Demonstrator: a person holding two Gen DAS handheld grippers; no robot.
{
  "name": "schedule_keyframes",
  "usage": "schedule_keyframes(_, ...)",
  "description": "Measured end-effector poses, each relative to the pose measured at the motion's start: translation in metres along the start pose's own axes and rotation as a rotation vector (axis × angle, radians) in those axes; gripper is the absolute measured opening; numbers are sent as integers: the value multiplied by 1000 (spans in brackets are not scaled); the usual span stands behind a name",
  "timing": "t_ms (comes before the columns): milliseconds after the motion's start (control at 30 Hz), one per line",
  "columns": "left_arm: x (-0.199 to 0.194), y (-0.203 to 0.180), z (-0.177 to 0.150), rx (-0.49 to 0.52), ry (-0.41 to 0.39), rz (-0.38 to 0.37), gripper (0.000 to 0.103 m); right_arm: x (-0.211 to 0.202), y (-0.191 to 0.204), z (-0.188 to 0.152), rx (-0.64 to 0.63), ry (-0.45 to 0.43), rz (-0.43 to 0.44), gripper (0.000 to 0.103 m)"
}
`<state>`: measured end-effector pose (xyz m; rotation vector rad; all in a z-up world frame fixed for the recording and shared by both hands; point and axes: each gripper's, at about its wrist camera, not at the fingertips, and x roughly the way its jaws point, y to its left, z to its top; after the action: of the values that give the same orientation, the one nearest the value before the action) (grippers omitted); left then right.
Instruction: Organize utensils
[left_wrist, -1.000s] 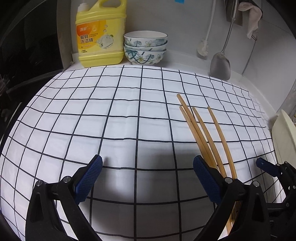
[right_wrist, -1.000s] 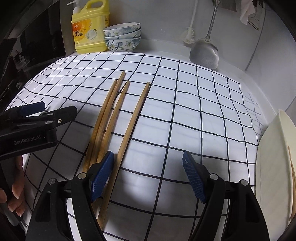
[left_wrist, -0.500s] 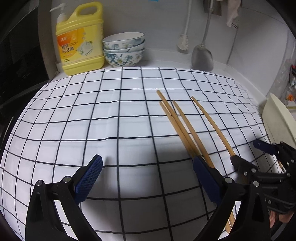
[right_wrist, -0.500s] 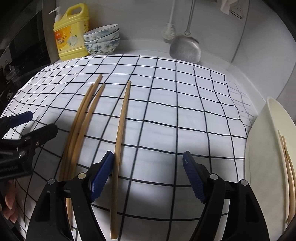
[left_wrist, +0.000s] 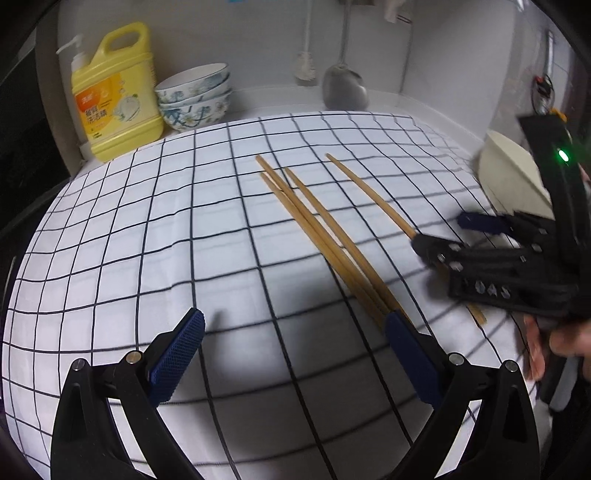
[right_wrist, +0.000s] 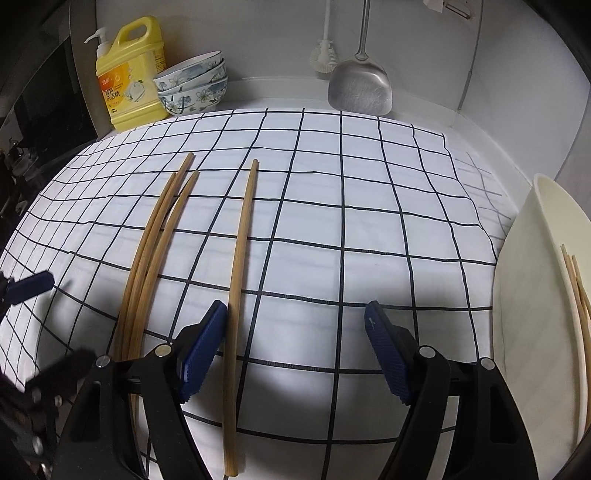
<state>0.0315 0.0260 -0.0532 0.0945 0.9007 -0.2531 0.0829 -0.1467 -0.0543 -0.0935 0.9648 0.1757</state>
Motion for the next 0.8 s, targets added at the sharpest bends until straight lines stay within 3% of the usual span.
schedule_keyframes(300, -17, -23, -18, 88, -8, -29, 97, 1, -1, 0, 18, 2, 2, 73)
schedule_keyframes(800, -6, -32, -21, 110, 21, -17, 97, 1, -1, 0, 21, 2, 3, 73)
